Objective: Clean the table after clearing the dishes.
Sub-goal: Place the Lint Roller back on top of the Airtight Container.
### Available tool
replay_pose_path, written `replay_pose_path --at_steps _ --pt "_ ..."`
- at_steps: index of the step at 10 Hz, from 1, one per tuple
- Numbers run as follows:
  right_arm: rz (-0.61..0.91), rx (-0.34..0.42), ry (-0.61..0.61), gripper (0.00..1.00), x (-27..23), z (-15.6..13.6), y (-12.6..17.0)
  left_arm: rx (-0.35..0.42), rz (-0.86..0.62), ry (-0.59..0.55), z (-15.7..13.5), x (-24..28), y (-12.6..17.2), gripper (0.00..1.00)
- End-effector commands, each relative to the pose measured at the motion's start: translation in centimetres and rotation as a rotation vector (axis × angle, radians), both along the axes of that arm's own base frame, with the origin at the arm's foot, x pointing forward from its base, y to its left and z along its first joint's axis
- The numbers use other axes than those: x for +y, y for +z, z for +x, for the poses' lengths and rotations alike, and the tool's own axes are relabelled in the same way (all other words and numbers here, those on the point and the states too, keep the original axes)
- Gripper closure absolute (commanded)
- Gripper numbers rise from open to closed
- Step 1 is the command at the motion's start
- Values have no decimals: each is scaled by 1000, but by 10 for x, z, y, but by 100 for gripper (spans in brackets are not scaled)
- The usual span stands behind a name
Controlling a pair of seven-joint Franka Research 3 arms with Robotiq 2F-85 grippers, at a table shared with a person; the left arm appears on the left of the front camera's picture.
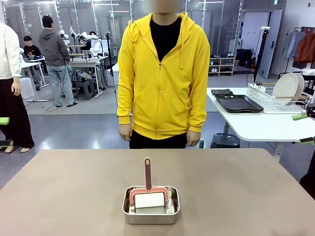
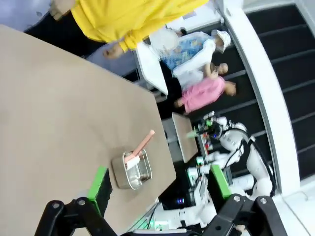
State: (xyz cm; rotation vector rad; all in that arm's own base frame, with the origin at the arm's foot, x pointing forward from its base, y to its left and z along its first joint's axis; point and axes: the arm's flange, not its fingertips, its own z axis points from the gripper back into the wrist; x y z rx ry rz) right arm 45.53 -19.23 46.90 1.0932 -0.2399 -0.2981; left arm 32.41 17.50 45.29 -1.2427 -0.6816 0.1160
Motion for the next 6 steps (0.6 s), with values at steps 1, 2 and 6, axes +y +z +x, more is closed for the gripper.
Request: replay_pose_path --at_steps 1,2,6 --pt "2 0 7 0 3 -1 2 -64 -27 50 -18 9 -3 0" --pt "2 0 7 0 3 -1 2 -58 -25 61 -21 15 -5 0" --pt "2 0 7 0 3 -1 2 -44 -15 179 -54 47 -8 0"
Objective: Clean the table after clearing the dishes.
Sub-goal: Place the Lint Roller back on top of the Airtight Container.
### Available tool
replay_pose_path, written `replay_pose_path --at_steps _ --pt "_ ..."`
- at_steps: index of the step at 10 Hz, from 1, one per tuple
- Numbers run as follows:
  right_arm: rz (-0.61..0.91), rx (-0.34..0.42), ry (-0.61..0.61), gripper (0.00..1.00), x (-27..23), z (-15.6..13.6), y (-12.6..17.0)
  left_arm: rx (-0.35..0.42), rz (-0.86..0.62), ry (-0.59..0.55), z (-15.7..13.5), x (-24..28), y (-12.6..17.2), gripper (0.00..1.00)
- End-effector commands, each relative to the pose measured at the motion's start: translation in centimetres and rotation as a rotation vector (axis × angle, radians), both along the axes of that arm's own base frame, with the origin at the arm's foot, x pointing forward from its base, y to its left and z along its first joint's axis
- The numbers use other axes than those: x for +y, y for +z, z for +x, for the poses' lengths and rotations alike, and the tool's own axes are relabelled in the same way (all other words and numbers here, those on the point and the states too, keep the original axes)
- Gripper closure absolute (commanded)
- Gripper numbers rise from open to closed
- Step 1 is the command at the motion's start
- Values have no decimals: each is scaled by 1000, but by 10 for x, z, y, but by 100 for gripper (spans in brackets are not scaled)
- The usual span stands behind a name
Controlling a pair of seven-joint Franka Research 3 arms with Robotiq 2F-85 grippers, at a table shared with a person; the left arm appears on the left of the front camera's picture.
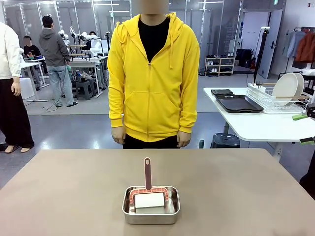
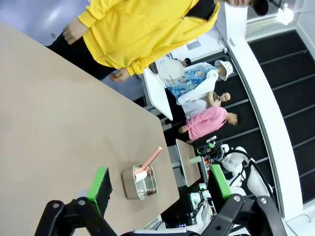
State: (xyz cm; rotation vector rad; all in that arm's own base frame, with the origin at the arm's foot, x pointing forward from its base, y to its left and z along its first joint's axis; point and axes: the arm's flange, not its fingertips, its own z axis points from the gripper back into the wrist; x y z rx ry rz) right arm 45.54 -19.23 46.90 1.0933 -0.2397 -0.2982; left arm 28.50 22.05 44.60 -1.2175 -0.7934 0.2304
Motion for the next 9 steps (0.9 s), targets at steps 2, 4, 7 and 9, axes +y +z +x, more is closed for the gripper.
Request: replay_pose_path --at_steps 2,4,7,9 --pt "2 0 7 0 3 -1 2 -49 61 -6 -10 -6 4 0" --pt "2 0 7 0 3 -1 2 -1 3 19 -6 5 0 0" --pt "2 0 7 0 3 -1 2 -1 3 19 -6 5 0 0" --pt "2 0 7 0 3 -1 2 -1 3 19 -6 5 0 0"
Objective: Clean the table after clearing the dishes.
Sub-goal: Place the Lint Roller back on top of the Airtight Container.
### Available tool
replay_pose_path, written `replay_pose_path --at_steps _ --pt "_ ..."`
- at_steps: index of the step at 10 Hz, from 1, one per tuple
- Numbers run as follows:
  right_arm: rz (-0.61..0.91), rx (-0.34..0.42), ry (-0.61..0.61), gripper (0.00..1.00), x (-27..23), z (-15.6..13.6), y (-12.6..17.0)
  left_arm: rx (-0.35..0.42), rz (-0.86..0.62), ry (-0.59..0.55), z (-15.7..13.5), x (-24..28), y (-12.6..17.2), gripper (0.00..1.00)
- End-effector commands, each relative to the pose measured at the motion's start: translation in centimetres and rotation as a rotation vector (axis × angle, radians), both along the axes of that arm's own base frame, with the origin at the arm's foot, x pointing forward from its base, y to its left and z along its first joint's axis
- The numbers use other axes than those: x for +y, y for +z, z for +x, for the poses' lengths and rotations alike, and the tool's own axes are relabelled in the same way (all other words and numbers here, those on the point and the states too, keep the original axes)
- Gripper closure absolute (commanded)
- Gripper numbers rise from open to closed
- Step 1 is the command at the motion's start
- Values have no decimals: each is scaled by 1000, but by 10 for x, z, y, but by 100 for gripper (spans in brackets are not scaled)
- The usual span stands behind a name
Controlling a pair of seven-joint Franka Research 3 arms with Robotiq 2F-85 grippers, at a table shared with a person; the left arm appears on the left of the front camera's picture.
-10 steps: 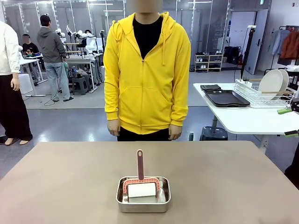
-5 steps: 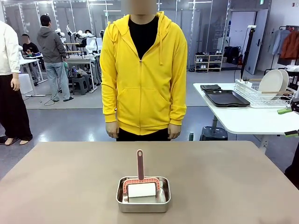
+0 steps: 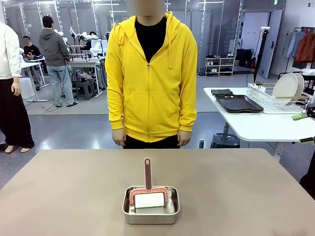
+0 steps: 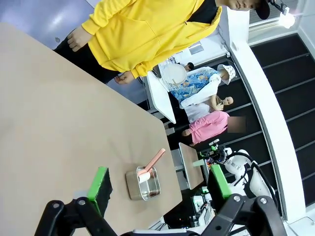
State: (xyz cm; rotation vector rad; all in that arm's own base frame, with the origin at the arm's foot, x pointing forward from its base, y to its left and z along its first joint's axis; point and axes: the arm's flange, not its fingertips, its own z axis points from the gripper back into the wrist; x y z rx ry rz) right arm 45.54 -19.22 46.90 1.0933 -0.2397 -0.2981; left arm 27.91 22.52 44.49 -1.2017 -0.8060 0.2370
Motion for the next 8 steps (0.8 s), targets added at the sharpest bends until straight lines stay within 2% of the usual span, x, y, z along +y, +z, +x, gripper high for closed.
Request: replay_pose_path --at_steps 1,8 --pt "2 0 7 0 2 -1 2 2 -8 3 0 1 1 0" --pt "2 0 7 0 2 -1 2 2 -8 3 0 1 1 0"
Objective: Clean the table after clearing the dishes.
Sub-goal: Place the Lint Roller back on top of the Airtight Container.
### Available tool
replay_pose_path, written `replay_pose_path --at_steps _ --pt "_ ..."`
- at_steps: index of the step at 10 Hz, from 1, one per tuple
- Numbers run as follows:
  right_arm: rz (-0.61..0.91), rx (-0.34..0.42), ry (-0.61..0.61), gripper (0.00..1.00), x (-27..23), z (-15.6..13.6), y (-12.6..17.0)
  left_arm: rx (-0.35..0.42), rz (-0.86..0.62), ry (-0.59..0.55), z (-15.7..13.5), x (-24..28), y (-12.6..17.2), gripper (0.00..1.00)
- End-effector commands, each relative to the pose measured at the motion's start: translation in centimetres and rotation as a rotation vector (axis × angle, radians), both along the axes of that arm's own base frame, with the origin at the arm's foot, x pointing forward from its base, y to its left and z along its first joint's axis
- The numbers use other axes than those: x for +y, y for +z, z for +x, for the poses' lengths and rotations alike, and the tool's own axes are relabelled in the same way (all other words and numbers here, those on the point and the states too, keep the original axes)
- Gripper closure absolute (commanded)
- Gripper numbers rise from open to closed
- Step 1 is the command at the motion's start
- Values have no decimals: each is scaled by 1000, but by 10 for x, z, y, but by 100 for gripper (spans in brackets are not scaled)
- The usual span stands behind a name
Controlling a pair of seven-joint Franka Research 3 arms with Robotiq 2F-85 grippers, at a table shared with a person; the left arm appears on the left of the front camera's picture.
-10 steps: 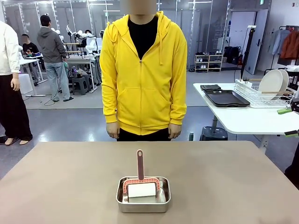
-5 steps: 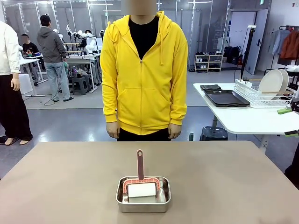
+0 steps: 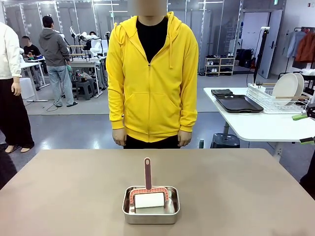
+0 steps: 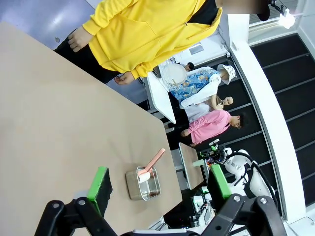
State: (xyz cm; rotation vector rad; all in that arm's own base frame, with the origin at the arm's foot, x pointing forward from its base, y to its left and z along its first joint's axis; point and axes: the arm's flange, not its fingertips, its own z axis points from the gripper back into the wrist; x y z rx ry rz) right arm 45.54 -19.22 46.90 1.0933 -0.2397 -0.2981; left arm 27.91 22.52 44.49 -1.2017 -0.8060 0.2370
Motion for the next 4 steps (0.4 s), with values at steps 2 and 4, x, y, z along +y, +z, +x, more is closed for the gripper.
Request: replay_pose_path --at_steps 2,4 --pt "2 0 7 0 2 -1 2 2 -8 3 0 1 1 0" --pt "2 0 7 0 2 -1 2 2 -8 3 0 1 1 0"
